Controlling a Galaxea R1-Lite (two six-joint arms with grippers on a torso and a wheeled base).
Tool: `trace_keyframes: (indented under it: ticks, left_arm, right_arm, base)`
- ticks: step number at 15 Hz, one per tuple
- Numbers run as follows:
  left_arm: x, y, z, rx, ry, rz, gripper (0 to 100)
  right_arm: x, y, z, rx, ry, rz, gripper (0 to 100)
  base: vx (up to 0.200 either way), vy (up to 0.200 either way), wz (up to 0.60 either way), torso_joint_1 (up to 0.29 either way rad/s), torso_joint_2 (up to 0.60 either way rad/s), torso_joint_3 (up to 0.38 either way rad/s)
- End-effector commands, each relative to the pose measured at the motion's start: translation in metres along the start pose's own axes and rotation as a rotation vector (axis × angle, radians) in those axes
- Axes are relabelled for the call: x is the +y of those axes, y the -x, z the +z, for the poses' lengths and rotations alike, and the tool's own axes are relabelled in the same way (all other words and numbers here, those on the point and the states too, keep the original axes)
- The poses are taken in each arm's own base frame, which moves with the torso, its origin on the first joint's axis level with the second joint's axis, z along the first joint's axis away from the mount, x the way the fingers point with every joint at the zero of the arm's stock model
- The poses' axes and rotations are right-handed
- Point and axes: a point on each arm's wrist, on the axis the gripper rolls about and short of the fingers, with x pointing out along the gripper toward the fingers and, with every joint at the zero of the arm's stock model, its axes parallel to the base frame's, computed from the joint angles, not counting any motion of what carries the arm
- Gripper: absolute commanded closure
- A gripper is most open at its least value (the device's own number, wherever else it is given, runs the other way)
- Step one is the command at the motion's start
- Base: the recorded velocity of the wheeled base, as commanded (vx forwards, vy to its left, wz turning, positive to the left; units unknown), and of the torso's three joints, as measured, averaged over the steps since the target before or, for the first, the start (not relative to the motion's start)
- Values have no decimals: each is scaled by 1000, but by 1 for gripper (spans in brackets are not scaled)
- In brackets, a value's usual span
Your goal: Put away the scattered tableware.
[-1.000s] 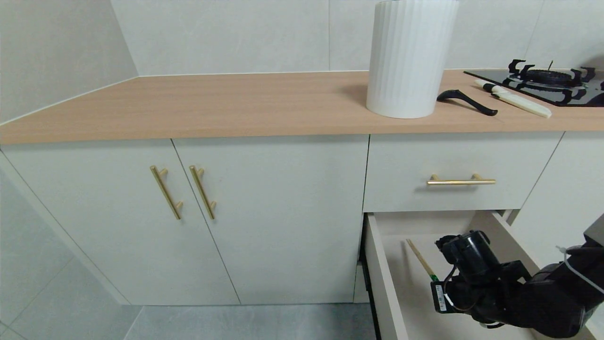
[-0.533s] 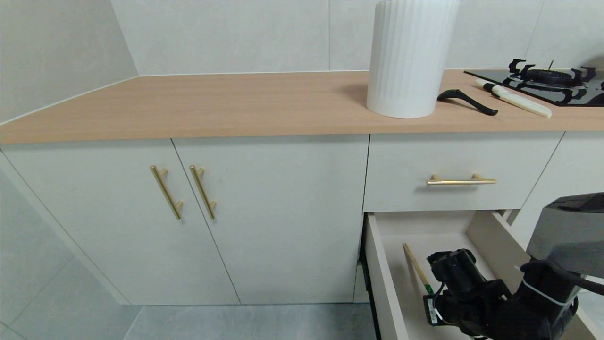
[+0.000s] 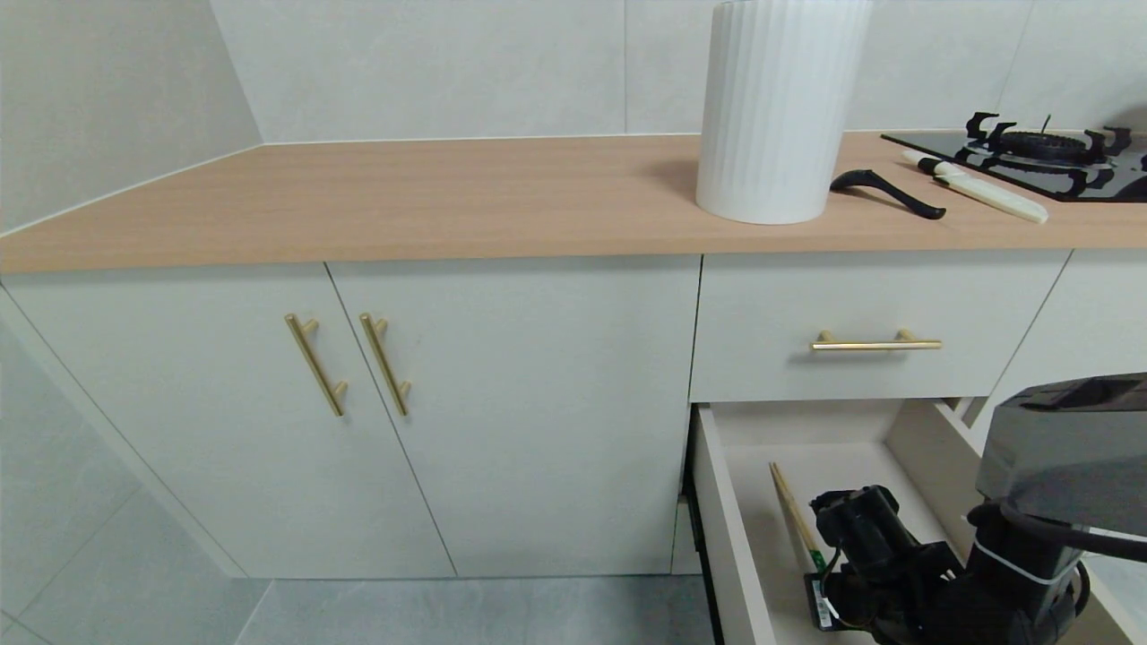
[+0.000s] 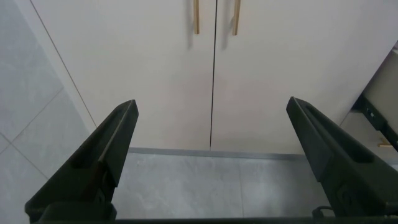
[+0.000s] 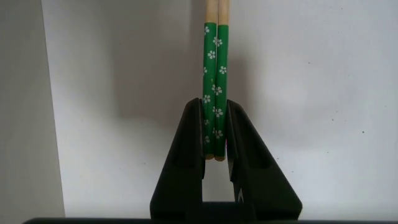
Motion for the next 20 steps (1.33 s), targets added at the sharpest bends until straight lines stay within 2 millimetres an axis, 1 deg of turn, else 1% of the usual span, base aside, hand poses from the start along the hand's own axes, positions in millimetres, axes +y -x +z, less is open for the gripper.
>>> trace_keyframes:
  ticks: [1,4,5,11,12,13,14,15,16,18,20]
  left_arm:
    - [0,0,0,0,1,1,0]
    - [0,0,0,0,1,2,0]
    - [0,0,0,0,1,1,0]
    - [0,0,0,0,1,1,0]
    - [0,0,0,0,1,1,0]
    - [0,0,0,0,1,1,0]
    - [0,0,0,0,1,1,0]
    - [0,0,0,0,1,1,0]
    - [0,0,0,0,1,1,0]
    - [0,0,0,0,1,1,0]
    - [0,0,0,0,1,1,0]
  right_arm:
    - [0,0,0,2,1,0,100]
    - [0,0,0,2,1,0,100]
    - [0,0,0,0,0,0,0]
    - [0,2,2,-8,-2,3,0]
    - [0,7,6,-28,-7,9,0]
    - [-1,22,16,-83,-21,25,0]
    - [-5,41,25,-139,-37,42,0]
    - [-9,54,31,-172,-39,48,0]
    - [-22,78,40,-216,-14,37,0]
    - [-42,118,53,-254,-22,34,0]
    - [-63,179,59,-271,0,108,0]
  base:
    - [0,0,0,0,0,0]
    - [0,0,0,0,0,0]
    - [0,0,0,0,0,0]
    - [0,0,0,0,0,0]
    - [0,0,0,0,0,0]
    - [0,0,0,0,0,0]
    - [0,0,0,0,0,0]
    - [0,0,0,0,0,0]
    - [0,0,0,0,0,0]
    - [0,0,0,0,0,0]
    - [0,0,0,0,0,0]
